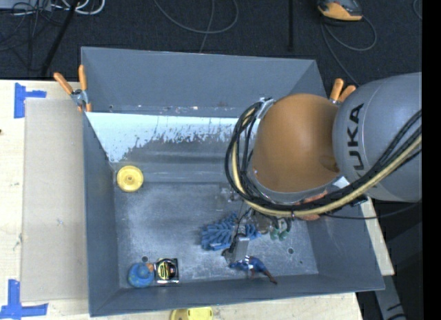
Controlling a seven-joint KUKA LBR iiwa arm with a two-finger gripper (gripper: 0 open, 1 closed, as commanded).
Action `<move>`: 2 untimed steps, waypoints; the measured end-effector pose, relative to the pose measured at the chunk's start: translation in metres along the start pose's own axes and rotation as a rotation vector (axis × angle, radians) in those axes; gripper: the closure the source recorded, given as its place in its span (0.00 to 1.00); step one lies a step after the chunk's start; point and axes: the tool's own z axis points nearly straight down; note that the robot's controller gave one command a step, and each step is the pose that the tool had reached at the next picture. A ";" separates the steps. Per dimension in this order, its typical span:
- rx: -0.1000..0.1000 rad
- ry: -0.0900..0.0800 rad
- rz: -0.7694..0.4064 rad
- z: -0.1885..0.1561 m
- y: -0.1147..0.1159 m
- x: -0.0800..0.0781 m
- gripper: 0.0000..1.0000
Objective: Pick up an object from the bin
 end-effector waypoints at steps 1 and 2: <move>-0.001 -0.008 0.003 -0.004 -0.001 -0.002 0.00; -0.002 -0.015 -0.014 0.042 -0.018 0.008 0.00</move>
Offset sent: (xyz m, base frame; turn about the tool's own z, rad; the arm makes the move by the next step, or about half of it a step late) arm -0.0143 -0.0277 -0.0649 -0.0188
